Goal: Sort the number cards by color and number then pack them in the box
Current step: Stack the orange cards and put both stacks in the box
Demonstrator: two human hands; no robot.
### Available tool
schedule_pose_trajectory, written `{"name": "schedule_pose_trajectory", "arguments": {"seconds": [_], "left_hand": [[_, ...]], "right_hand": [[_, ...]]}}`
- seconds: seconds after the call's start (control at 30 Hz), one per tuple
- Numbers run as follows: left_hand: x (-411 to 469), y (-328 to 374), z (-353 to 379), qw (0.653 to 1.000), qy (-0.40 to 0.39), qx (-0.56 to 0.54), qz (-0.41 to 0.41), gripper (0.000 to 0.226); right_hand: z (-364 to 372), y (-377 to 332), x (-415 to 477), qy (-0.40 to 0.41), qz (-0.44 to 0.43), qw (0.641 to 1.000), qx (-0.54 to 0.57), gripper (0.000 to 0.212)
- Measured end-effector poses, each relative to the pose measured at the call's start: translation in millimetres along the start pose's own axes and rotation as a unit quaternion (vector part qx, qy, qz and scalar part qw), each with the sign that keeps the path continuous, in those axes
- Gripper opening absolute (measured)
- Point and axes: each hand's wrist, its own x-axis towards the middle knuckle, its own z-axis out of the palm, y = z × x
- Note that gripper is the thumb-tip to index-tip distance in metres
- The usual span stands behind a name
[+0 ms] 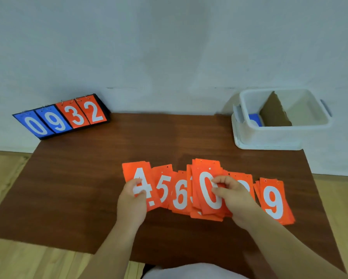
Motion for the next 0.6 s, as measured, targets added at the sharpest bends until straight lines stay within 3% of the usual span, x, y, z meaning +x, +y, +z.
{"name": "schedule_pose_trajectory", "arguments": {"seconds": [0.13, 0.3, 0.4, 0.6], "left_hand": [[-24.2, 25.2, 16.4, 0.997, -0.052, -0.063, -0.002, 0.037], [-37.0, 44.2, 25.4, 0.991, -0.105, -0.068, 0.038, 0.044], [-37.9, 53.3, 19.9, 0.981, -0.159, -0.1, 0.055, 0.046], [-33.6, 62.3, -12.4, 0.936, -0.274, -0.174, 0.137, 0.046]], "right_hand": [[-10.1, -8.7, -4.8, -0.06, 0.043, 0.986, 0.147, 0.021], [-15.3, -31.1, -16.8, -0.125, 0.063, 0.959, 0.246, 0.028], [-8.4, -43.0, -23.1, -0.162, 0.048, 0.949, 0.266, 0.031], [31.1, -51.8, -29.5, -0.104, 0.017, 0.972, 0.211, 0.026]]}}
